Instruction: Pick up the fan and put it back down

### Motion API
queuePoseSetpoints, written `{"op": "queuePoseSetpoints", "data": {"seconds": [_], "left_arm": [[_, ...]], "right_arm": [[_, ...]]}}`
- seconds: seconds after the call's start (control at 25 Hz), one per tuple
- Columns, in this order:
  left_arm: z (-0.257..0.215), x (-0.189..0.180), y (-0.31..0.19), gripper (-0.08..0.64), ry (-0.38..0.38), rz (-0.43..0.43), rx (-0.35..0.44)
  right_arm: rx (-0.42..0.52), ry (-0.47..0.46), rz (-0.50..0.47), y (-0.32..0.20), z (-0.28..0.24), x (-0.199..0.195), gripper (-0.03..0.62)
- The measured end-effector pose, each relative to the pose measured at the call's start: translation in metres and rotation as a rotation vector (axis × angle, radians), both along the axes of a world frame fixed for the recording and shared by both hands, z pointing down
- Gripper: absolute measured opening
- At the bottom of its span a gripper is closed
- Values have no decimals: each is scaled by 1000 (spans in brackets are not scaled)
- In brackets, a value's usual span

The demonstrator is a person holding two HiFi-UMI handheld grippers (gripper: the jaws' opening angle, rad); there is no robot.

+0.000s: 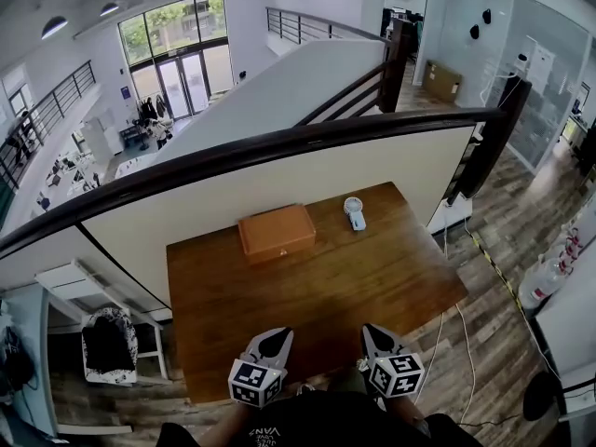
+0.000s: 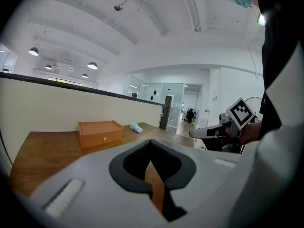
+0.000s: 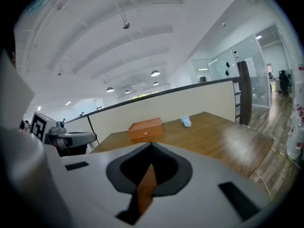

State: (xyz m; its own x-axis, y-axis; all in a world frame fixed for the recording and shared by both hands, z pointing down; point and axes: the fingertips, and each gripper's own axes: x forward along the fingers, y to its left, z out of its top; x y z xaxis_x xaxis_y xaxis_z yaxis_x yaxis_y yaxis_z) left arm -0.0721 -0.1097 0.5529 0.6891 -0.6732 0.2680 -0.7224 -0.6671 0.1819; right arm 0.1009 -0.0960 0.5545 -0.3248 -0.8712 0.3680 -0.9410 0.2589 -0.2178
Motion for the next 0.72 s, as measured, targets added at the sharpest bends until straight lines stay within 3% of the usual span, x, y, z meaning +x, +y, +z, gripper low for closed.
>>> {"op": "queuePoseSetpoints", "data": {"seconds": [0.72], "left_arm": [[8, -14, 5, 11, 16, -87, -25]], "right_arm": [[12, 17, -46, -8, 0, -10, 12]]}}
